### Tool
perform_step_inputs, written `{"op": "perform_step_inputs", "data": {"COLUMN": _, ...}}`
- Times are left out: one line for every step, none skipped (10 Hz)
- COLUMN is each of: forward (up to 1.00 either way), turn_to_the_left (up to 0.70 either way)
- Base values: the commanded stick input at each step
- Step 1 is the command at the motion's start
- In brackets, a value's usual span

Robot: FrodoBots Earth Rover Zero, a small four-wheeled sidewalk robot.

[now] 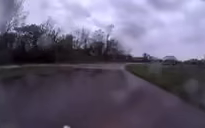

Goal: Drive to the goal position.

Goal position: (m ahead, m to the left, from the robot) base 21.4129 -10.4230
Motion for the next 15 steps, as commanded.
{"op": "perform_step_inputs", "data": {"forward": 0.70, "turn_to_the_left": 0.00}}
{"op": "perform_step_inputs", "data": {"forward": 0.70, "turn_to_the_left": 0.00}}
{"op": "perform_step_inputs", "data": {"forward": 0.70, "turn_to_the_left": 0.00}}
{"op": "perform_step_inputs", "data": {"forward": 0.70, "turn_to_the_left": 0.00}}
{"op": "perform_step_inputs", "data": {"forward": 0.70, "turn_to_the_left": 0.00}}
{"op": "perform_step_inputs", "data": {"forward": 0.70, "turn_to_the_left": 0.00}}
{"op": "perform_step_inputs", "data": {"forward": 0.70, "turn_to_the_left": 0.00}}
{"op": "perform_step_inputs", "data": {"forward": 0.70, "turn_to_the_left": 0.00}}
{"op": "perform_step_inputs", "data": {"forward": 0.70, "turn_to_the_left": 0.00}}
{"op": "perform_step_inputs", "data": {"forward": 0.70, "turn_to_the_left": 0.00}}
{"op": "perform_step_inputs", "data": {"forward": 0.70, "turn_to_the_left": 0.00}}
{"op": "perform_step_inputs", "data": {"forward": 0.70, "turn_to_the_left": 0.00}}
{"op": "perform_step_inputs", "data": {"forward": 0.70, "turn_to_the_left": 0.00}}
{"op": "perform_step_inputs", "data": {"forward": 0.70, "turn_to_the_left": 0.00}}
{"op": "perform_step_inputs", "data": {"forward": 0.70, "turn_to_the_left": 0.00}}
